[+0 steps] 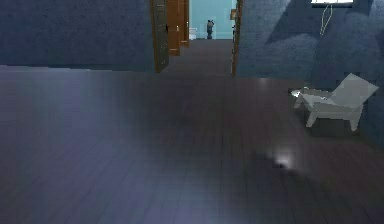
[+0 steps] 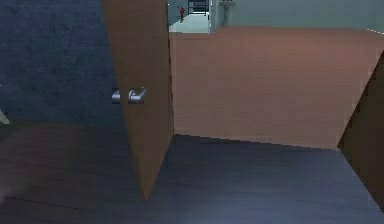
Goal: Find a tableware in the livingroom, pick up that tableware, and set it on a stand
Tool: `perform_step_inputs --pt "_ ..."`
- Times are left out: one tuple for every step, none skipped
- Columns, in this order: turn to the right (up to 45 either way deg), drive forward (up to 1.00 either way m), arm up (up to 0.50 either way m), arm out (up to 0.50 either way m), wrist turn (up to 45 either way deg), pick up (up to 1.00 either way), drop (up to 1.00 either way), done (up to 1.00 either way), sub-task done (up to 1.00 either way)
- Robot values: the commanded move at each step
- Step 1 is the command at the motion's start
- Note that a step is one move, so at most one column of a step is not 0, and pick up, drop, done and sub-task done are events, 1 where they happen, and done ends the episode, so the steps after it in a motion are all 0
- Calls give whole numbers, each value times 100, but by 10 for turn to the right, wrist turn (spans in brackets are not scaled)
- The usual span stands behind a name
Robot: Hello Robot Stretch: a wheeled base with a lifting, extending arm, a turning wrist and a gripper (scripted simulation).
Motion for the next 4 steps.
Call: perform_step_inputs --pt "30 0 0 0 0 0 0 0 0" --pt "0 10 0 0 0 0 0 0 0" --pt "-450 0 0 0 0 0 0 0 0" --pt "-450 0 0 0 0 0 0 0 0"
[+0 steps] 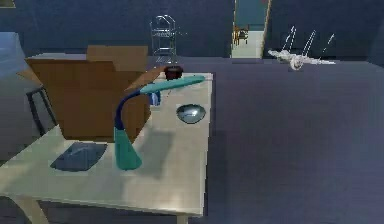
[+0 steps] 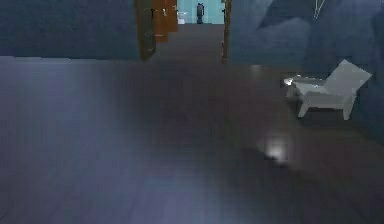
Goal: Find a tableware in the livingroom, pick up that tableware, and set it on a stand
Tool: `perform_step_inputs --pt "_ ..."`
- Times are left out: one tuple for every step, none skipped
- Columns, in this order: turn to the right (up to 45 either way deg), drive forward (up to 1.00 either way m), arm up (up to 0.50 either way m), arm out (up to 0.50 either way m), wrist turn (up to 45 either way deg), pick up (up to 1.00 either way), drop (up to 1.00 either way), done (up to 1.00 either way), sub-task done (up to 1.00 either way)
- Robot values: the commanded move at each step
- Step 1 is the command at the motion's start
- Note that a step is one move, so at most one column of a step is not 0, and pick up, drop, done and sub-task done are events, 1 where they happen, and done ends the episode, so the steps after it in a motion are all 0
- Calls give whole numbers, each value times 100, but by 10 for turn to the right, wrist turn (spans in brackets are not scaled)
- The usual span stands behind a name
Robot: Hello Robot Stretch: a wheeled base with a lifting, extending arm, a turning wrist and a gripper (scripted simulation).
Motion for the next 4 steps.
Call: perform_step_inputs --pt "-450 0 0 0 0 0 0 0 0" --pt "-390 0 0 0 0 0 0 0 0" --pt "450 0 0 0 0 0 0 0 0" --pt "450 0 0 0 0 0 0 0 0"
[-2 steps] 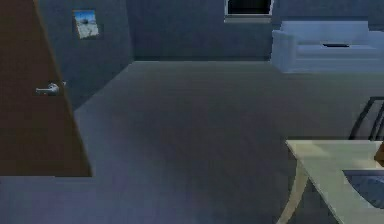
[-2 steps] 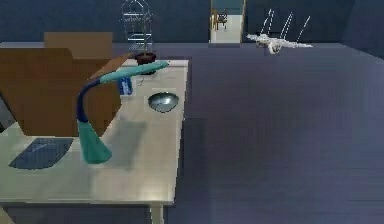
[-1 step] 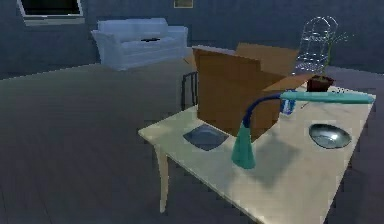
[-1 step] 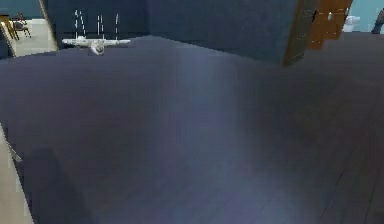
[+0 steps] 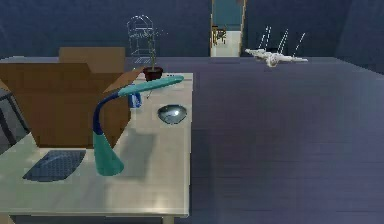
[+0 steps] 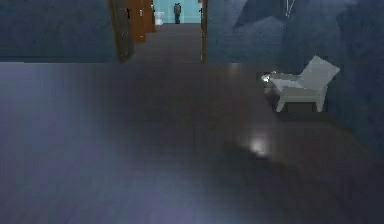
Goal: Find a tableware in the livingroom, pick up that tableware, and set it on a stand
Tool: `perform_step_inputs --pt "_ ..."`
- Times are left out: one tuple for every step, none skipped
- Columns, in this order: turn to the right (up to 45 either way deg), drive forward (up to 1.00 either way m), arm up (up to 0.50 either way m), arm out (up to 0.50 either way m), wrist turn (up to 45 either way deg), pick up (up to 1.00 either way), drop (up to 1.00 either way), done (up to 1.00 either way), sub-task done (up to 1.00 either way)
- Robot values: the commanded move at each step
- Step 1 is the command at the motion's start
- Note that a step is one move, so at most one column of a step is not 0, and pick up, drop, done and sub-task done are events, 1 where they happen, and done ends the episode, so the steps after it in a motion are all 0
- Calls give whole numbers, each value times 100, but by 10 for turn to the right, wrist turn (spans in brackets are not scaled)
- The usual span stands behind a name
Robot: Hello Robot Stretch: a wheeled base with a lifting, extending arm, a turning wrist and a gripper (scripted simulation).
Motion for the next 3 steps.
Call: perform_step_inputs --pt "300 0 0 0 0 0 0 0 0" --pt "0 45 0 0 0 0 0 0 0" --pt "-240 0 0 0 0 0 0 0 0"
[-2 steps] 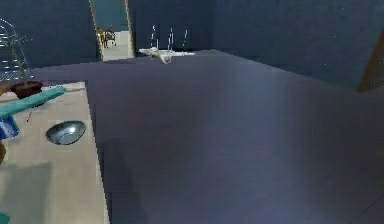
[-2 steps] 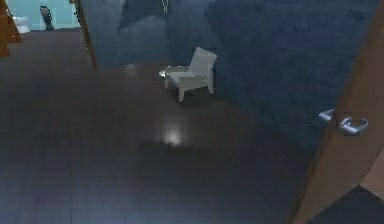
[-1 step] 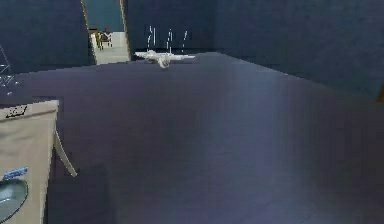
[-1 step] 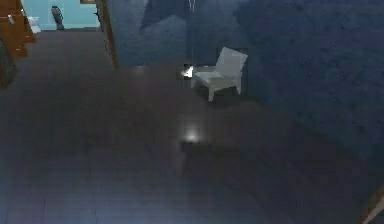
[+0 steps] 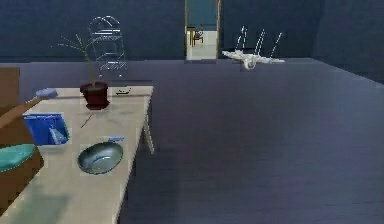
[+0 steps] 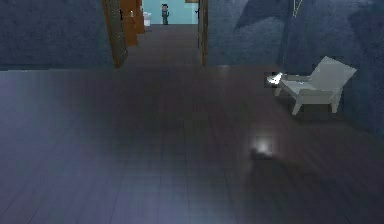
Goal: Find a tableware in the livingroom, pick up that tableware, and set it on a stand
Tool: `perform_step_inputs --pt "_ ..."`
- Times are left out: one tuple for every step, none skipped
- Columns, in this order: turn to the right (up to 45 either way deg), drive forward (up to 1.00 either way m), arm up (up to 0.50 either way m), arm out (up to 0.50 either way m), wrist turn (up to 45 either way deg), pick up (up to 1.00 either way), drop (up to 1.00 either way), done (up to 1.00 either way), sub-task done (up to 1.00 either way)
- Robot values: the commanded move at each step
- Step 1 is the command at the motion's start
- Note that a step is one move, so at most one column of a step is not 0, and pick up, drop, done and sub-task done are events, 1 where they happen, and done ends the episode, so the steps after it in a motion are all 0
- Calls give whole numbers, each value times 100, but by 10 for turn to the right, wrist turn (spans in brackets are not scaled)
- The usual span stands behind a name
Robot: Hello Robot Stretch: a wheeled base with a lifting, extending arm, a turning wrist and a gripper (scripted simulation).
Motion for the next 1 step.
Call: perform_step_inputs --pt "0 30 0 0 0 0 0 0 0"
